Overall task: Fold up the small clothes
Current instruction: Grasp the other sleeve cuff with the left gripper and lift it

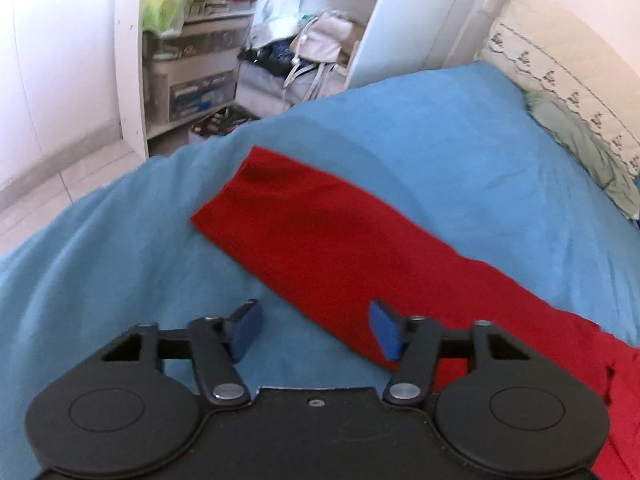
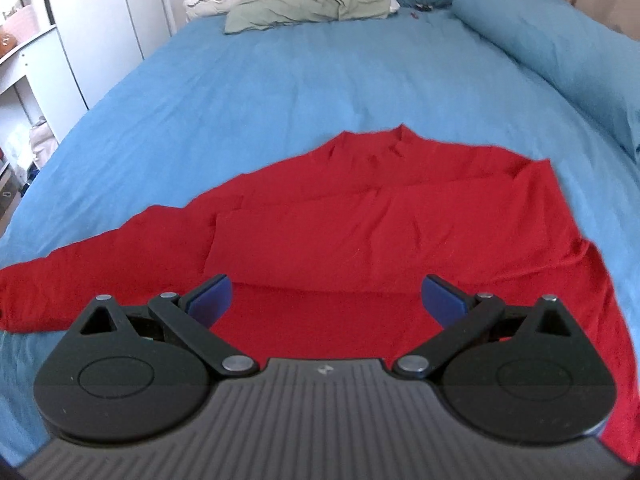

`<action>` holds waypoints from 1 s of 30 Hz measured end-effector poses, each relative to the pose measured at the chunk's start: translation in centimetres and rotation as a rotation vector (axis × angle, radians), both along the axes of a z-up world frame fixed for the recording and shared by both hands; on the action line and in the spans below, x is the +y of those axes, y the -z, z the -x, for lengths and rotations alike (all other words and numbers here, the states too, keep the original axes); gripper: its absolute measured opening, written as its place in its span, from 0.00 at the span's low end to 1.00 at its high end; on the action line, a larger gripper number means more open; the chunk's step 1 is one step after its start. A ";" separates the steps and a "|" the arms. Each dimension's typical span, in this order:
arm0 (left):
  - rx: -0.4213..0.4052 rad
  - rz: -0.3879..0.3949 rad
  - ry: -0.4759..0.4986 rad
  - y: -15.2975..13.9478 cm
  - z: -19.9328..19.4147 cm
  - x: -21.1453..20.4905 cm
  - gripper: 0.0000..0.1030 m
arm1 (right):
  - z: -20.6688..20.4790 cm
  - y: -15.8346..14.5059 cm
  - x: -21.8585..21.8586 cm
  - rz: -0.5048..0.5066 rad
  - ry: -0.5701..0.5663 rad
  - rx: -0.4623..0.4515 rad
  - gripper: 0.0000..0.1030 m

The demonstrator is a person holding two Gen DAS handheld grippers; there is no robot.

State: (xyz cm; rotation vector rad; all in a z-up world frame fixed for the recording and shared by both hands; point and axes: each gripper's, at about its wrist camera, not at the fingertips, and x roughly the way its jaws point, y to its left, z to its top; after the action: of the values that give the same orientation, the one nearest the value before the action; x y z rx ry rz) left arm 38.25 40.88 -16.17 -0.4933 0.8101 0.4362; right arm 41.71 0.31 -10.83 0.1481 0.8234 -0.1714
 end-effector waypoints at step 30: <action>-0.255 -0.211 0.289 -15.0 -4.7 -16.8 0.06 | 0.3 -0.2 -8.9 -0.093 0.114 -0.046 1.00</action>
State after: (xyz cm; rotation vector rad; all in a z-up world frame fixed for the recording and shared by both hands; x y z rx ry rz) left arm 42.94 24.12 -1.20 -0.2239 0.5692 0.1826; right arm 41.37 -8.57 -10.61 0.2860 0.7777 -0.2362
